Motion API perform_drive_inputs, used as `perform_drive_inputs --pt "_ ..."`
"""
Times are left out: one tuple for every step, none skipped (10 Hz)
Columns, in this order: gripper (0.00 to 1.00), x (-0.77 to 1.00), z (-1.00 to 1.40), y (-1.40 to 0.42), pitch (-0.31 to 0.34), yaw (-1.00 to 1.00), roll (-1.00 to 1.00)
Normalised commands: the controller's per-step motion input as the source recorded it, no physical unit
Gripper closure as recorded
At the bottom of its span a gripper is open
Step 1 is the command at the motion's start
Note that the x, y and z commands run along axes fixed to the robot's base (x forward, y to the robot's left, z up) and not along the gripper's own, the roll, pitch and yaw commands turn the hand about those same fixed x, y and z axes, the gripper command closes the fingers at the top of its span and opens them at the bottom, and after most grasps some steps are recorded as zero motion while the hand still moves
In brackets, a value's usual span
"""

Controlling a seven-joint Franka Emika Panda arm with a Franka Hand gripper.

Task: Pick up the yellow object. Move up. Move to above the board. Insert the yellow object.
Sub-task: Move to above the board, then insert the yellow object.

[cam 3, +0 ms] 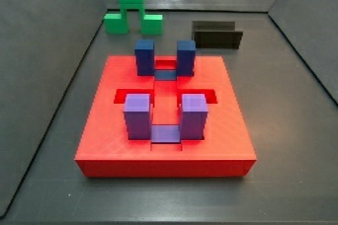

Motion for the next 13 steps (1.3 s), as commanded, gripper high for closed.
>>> perform_drive_inputs --pt "1.0 -0.09 0.24 -1.4 0.092 0.01 -0.01" --pt "1.0 -0.07 0.25 -1.4 0.099 0.01 -0.01" --pt "1.0 0.02 0.11 -0.57 0.121 0.01 0.01" --pt "1.0 0.06 0.06 -0.29 0.134 0.01 0.01" --pt "1.0 0.0 -0.03 0.0 0.0 0.0 0.0" --pt "1.0 0.0 -0.21 0.0 0.0 0.0 0.0" --pt "1.0 0.0 -0.33 -0.01 0.0 0.0 0.03" --pt "1.0 0.0 -0.44 -0.03 0.0 0.0 0.08" --pt "1.0 0.0 -0.49 -0.03 -0.004 0.0 0.08" --pt "1.0 0.0 -0.53 -0.02 -0.016 0.0 0.1" --pt "1.0 0.0 -0.48 -0.03 -0.019 0.0 0.09" --pt "1.0 0.0 -0.5 -0.03 -0.044 0.0 0.09" --pt "1.0 0.0 -0.55 0.0 -0.071 0.0 0.06"
